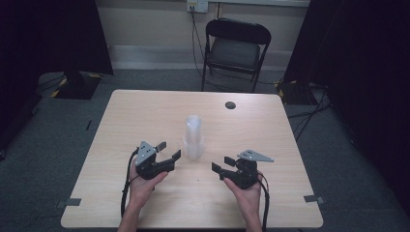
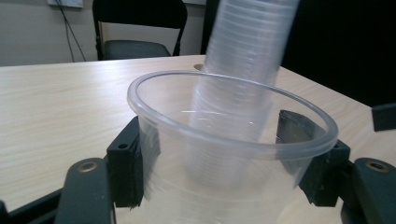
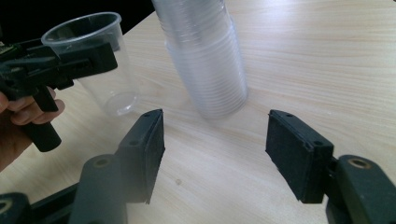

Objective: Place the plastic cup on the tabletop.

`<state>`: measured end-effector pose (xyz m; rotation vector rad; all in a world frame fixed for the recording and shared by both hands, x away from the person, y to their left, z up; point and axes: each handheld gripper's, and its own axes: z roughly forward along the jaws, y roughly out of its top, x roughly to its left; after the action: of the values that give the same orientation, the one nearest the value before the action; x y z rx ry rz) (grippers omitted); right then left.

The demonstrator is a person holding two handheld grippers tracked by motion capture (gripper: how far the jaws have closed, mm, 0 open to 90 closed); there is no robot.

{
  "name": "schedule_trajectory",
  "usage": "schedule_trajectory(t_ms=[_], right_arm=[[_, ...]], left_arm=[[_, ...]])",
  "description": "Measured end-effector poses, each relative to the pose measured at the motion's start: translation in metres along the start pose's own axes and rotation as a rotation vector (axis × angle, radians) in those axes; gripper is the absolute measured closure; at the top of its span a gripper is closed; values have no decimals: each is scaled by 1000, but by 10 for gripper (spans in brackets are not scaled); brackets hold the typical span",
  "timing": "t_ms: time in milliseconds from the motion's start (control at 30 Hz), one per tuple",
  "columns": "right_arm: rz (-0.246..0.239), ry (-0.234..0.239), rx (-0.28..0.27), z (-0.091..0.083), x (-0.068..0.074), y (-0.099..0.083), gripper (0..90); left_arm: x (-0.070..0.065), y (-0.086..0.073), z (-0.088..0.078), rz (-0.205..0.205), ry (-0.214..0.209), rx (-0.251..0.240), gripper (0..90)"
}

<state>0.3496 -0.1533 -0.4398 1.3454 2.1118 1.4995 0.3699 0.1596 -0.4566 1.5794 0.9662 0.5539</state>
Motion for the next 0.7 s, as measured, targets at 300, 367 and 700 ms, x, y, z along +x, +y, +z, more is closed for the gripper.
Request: schedule_trajectory(t_ms=[300, 367, 700], right_arm=[[16, 1, -3, -2, -7, 0, 376], [17, 2, -1, -3, -7, -1, 379], [38, -1, -3, -6, -13, -8, 381]], left_arm=[[13, 12, 5, 3, 54, -16, 309], [16, 13, 7, -2, 64, -42, 309], [30, 24, 22, 39, 117, -5, 303]])
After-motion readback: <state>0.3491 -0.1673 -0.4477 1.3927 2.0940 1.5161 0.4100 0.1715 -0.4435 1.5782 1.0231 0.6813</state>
